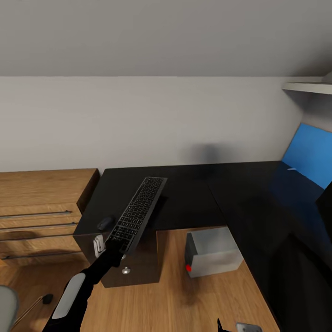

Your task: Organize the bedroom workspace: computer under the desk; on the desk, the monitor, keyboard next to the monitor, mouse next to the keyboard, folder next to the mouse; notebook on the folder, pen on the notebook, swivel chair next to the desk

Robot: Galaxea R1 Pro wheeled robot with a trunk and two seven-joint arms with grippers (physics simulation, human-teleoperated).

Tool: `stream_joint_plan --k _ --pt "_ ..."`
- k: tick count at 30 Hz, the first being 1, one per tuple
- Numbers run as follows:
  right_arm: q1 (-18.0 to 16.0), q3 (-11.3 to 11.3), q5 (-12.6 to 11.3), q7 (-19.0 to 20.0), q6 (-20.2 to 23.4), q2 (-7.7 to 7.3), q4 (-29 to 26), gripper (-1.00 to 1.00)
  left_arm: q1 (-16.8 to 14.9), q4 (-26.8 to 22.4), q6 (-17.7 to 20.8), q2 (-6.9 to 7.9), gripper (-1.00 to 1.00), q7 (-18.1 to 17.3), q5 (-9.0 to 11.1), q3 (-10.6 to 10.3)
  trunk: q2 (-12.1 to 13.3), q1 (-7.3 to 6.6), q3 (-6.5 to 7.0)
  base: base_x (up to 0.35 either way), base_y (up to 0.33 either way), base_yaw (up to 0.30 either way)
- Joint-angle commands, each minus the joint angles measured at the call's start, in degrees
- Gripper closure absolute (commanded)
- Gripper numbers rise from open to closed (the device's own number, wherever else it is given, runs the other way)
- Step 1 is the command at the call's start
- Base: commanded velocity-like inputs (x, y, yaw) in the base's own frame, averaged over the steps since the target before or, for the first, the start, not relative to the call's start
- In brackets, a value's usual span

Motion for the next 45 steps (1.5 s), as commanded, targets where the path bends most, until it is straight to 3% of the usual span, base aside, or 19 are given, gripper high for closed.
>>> stream_joint_plan --k 1,45 --pt "-0.1 -0.4 0.6 -0.3 -0.2 0.00 0.1 -1.00 0.0 0.4 0.5 -0.07 1.00 0.1 -1.1 0.3 0.0 0.01 -0.06 0.000 0.000 0.000" --pt "-0.1 -0.4 0.6 -0.3 -0.2 0.00 0.1 -1.00 0.0 0.3 0.5 0.00 1.00 0.1 -1.3 0.3 0.0 0.01 -0.06 0.000 0.000 0.000"
